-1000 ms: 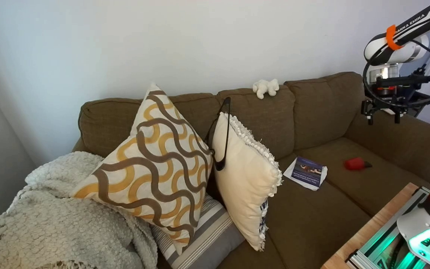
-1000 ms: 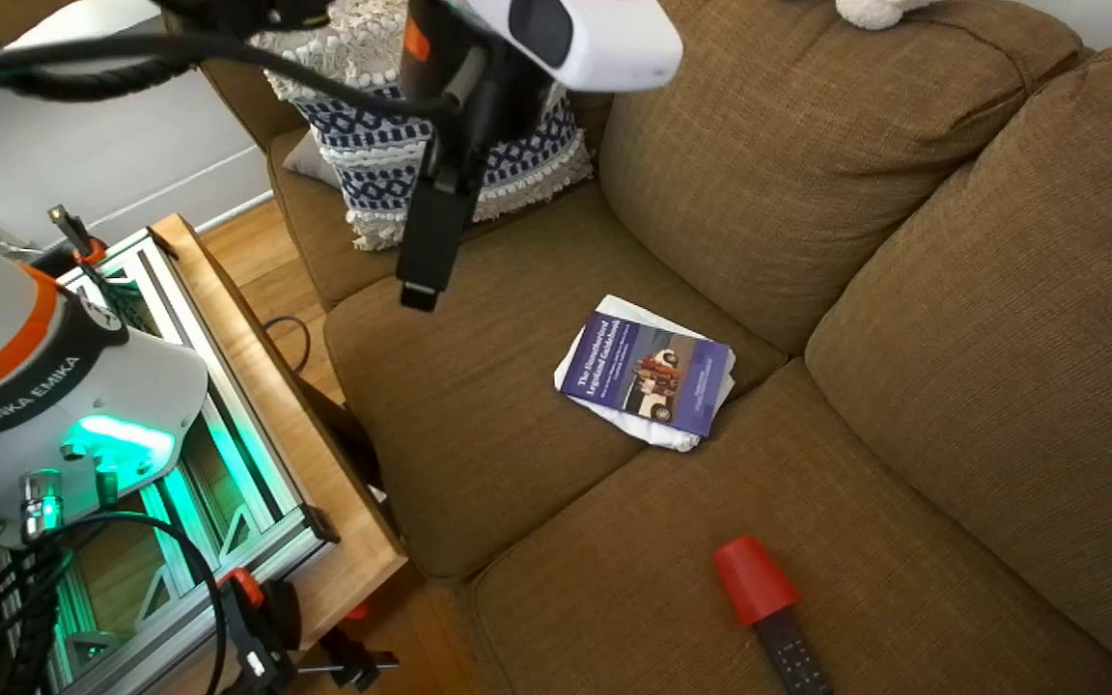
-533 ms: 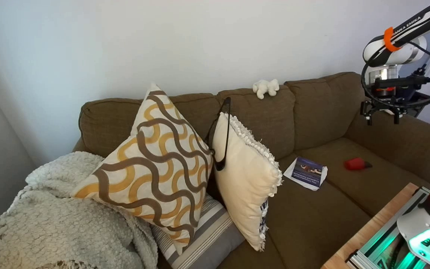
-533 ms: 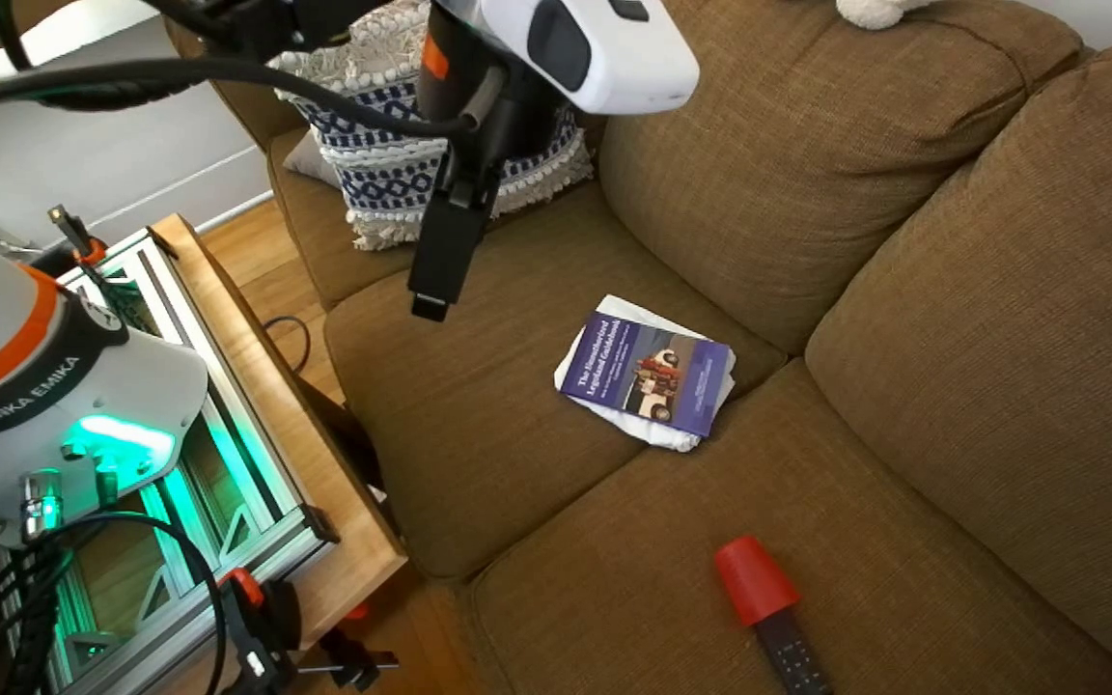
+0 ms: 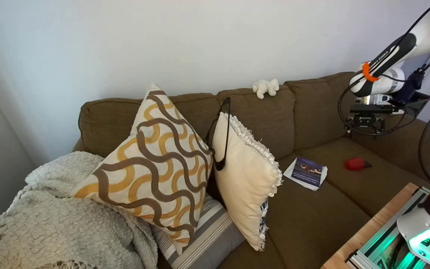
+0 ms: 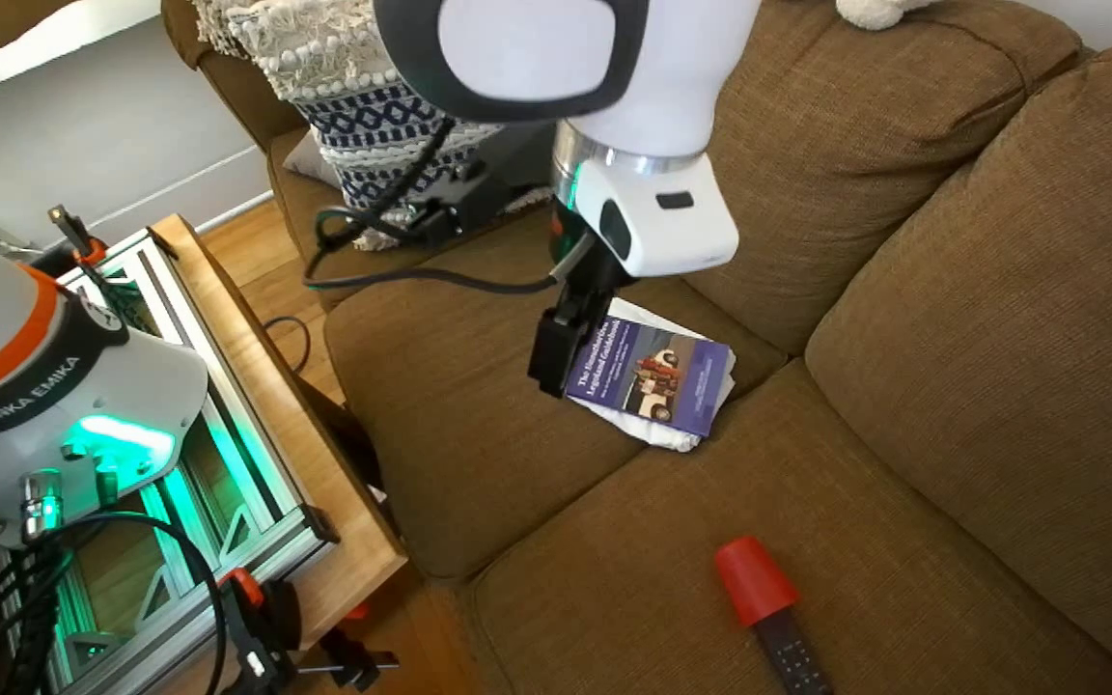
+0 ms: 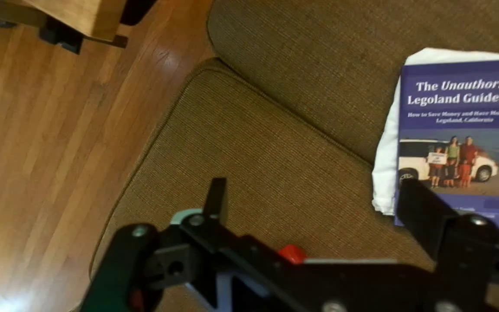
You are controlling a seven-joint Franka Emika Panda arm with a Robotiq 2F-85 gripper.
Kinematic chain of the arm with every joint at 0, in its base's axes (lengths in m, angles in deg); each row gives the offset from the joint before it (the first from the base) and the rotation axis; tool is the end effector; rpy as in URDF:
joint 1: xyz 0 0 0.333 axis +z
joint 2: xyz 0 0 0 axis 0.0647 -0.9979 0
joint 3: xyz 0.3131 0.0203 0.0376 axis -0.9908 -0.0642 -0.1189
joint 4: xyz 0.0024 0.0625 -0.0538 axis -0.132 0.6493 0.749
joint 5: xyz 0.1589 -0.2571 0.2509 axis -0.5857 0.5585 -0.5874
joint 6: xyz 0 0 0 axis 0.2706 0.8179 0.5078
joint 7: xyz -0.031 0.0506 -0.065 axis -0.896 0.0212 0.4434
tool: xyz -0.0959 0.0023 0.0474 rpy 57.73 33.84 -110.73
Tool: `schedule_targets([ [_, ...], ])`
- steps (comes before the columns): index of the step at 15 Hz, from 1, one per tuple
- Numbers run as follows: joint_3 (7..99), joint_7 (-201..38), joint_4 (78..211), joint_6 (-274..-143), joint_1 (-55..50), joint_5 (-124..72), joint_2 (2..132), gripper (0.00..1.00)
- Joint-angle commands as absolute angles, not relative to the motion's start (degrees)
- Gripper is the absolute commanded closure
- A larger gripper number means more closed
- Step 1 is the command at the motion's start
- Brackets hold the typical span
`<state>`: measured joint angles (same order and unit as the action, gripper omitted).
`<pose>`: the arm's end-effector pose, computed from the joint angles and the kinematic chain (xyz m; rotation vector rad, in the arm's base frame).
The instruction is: Put the book on top of the couch
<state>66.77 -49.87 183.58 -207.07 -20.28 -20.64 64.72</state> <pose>0.4061 -0.2880 0.1959 2.4760 -1.5478 -0.4123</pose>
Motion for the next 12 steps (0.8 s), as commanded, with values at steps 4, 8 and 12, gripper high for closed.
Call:
schedule_targets([
  [4,70.34,-41.51,181.28,-208.81,-15.9,-21.28,53.48,0.0],
  [8,68.16,-43.04,181.05,-215.08,-18.58,-26.46,51.09,0.0],
  [12,61.43,-49.61,183.29,-225.43,-24.74,-44.02,45.15,0.0],
])
